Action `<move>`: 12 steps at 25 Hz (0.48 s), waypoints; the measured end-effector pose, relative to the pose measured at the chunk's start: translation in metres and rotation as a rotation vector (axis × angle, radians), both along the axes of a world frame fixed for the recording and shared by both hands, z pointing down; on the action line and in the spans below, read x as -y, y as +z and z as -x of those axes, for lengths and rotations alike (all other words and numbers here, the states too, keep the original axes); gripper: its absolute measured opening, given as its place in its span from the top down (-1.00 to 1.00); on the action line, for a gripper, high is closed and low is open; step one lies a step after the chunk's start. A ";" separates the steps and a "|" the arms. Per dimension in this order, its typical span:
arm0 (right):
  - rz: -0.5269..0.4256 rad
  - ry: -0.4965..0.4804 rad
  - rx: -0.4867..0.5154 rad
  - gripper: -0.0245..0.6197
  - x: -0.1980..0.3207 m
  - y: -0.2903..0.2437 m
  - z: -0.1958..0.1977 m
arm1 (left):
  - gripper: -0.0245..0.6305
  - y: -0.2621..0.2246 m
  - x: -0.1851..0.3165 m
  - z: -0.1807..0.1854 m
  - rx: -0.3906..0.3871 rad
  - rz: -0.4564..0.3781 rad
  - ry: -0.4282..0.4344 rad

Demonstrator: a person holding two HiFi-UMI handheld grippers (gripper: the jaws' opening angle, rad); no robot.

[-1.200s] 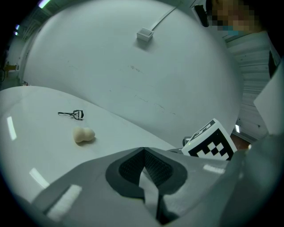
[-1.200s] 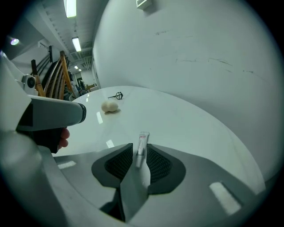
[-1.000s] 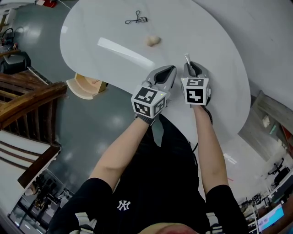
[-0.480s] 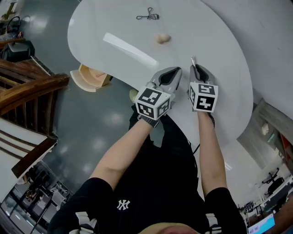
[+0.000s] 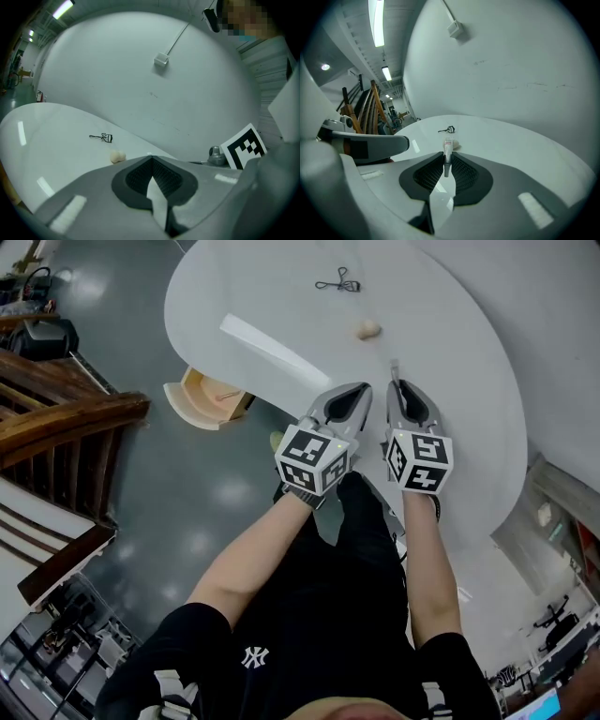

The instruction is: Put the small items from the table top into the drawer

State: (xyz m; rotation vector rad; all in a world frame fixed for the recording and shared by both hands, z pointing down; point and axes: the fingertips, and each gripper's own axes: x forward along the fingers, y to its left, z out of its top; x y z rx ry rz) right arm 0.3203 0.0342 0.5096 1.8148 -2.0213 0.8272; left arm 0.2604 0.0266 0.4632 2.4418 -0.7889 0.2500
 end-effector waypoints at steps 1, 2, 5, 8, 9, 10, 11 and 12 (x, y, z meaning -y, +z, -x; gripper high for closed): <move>-0.011 -0.003 -0.004 0.68 0.003 -0.005 0.009 | 0.92 -0.002 0.003 0.008 -0.003 -0.003 -0.006; -0.020 -0.004 -0.007 0.68 0.006 -0.009 0.017 | 0.92 -0.004 0.006 0.017 -0.004 -0.005 -0.011; -0.040 -0.006 -0.014 0.68 0.013 -0.020 0.042 | 0.92 -0.009 0.016 0.041 -0.002 -0.009 -0.020; -0.054 -0.021 -0.028 0.68 0.019 -0.031 0.064 | 0.92 -0.018 0.023 0.064 -0.003 -0.024 -0.027; -0.059 -0.027 -0.031 0.68 0.022 -0.034 0.072 | 0.92 -0.020 0.025 0.071 -0.004 -0.027 -0.033; -0.063 -0.034 -0.033 0.68 0.025 -0.036 0.079 | 0.92 -0.022 0.029 0.078 -0.005 -0.029 -0.039; -0.067 -0.042 -0.034 0.68 0.028 -0.038 0.086 | 0.92 -0.023 0.032 0.085 -0.007 -0.030 -0.047; -0.069 -0.050 -0.036 0.68 0.031 -0.038 0.093 | 0.92 -0.023 0.034 0.092 -0.008 -0.032 -0.055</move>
